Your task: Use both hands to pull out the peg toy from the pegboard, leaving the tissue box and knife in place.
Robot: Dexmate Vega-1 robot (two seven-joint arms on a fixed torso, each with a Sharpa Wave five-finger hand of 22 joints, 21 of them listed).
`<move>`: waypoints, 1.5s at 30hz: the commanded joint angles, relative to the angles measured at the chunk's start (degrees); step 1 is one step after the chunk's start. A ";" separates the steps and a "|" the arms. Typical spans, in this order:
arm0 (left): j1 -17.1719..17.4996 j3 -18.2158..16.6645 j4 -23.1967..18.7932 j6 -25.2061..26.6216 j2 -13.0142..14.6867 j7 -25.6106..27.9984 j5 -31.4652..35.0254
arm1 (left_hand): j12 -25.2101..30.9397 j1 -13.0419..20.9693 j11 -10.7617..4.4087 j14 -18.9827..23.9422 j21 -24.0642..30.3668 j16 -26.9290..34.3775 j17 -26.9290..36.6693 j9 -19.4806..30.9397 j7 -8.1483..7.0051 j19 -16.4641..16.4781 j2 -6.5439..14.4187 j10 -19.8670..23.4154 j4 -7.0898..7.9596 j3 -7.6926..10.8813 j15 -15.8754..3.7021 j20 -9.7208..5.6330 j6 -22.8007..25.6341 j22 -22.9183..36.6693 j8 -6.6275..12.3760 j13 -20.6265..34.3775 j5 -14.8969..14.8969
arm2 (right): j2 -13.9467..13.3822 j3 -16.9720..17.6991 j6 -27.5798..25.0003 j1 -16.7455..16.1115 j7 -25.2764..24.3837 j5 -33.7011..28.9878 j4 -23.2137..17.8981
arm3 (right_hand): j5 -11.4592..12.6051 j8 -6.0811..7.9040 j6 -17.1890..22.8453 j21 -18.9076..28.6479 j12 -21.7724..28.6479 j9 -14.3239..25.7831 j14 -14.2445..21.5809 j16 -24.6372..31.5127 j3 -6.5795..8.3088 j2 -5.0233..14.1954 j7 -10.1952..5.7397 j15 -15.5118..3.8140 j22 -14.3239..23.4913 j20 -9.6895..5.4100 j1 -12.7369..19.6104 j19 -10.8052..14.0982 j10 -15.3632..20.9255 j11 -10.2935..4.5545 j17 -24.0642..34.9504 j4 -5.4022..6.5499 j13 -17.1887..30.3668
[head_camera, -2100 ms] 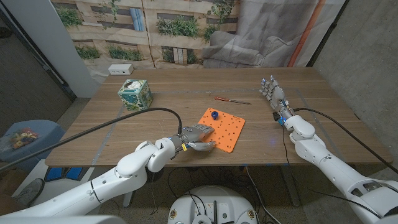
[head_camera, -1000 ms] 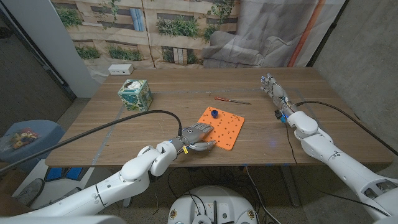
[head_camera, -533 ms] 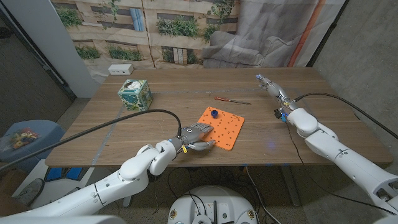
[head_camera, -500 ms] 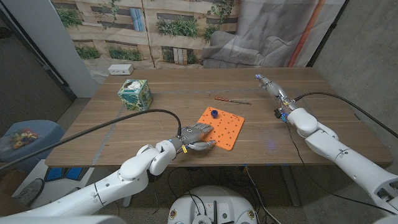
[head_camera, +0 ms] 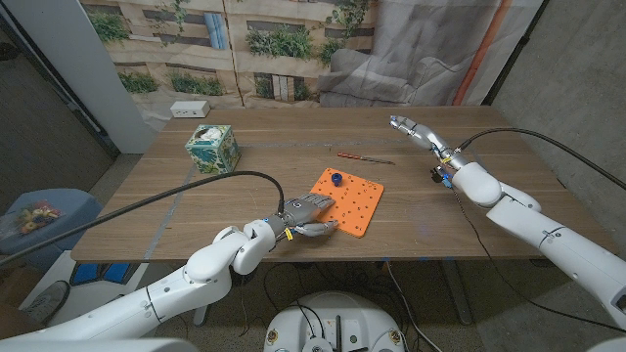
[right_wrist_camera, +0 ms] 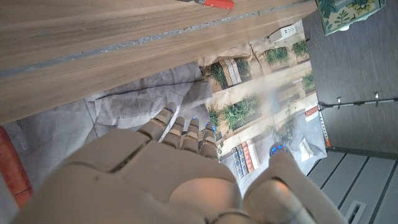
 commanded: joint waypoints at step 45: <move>-0.52 -0.41 0.58 -2.12 0.81 -0.42 -1.07 | 0.34 1.17 -0.07 1.55 0.08 -0.01 0.07 0.38 0.05 1.44 6.77 1.88 -1.13 1.50 -0.45 -5.89 2.07 0.02 0.01 0.19 0.58 | -6.38 -8.12 -16.77 11.71 25.81 -25.06 -23.02 | -0.72 0.51 -3.17 0.41 0.04 1.35 -4.89 -0.06 5.16 -2.37 1.22 7.71 0.30 7.55 15.77 -2.84 -7.75 2.41 -0.20 -10.47 0.95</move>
